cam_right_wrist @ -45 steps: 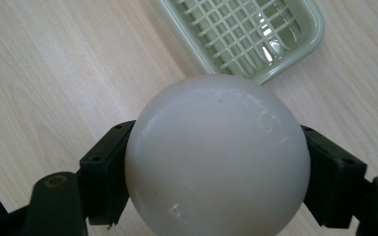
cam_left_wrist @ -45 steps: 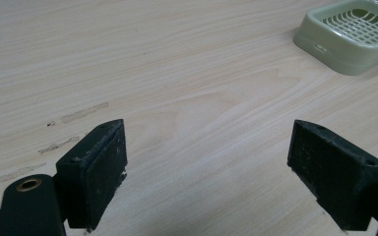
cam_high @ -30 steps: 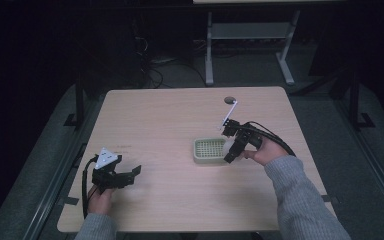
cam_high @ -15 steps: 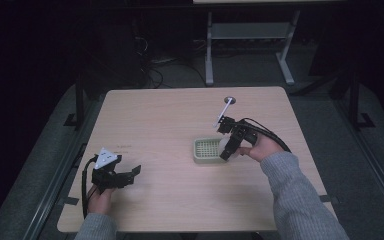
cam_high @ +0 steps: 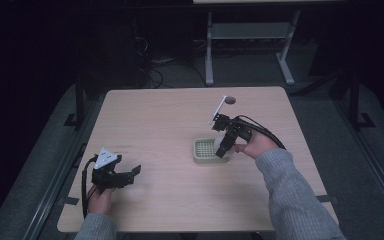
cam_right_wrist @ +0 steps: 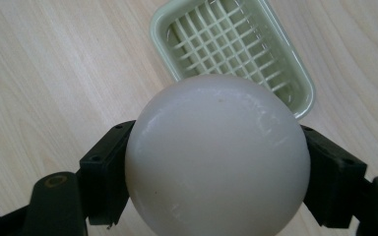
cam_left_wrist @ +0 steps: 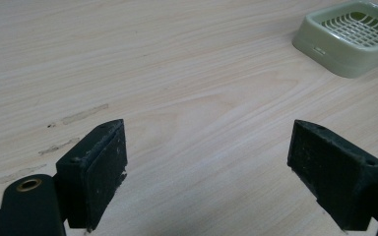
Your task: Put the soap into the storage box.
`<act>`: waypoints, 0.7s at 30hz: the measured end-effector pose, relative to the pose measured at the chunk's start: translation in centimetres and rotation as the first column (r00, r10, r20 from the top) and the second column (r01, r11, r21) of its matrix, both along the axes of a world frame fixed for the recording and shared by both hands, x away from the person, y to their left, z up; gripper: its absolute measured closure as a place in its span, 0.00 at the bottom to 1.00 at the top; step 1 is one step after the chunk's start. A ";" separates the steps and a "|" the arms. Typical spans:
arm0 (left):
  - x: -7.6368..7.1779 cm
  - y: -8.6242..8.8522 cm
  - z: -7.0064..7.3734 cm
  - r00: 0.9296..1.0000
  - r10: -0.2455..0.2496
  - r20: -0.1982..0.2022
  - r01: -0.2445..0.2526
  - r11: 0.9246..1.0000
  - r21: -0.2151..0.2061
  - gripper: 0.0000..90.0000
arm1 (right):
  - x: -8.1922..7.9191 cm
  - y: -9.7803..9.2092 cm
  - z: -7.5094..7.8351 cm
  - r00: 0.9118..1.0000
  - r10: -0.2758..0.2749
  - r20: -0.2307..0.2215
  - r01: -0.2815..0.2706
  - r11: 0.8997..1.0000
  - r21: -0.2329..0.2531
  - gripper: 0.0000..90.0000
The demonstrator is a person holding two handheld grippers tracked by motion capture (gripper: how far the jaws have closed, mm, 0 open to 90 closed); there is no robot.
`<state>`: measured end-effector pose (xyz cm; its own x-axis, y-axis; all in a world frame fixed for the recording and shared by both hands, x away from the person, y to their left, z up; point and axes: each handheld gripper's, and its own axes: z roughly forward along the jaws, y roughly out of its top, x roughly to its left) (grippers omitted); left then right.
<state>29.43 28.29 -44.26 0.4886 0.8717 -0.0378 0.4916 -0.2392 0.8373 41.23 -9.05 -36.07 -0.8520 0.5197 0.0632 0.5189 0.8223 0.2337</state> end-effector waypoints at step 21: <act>0.0 0.0 0.1 1.000 -0.002 -0.002 0.002 1.000 0.003 0.17 | 1.8 2.0 -1.4 1.000 0.003 -0.023 -0.003 1.000 0.011 0.26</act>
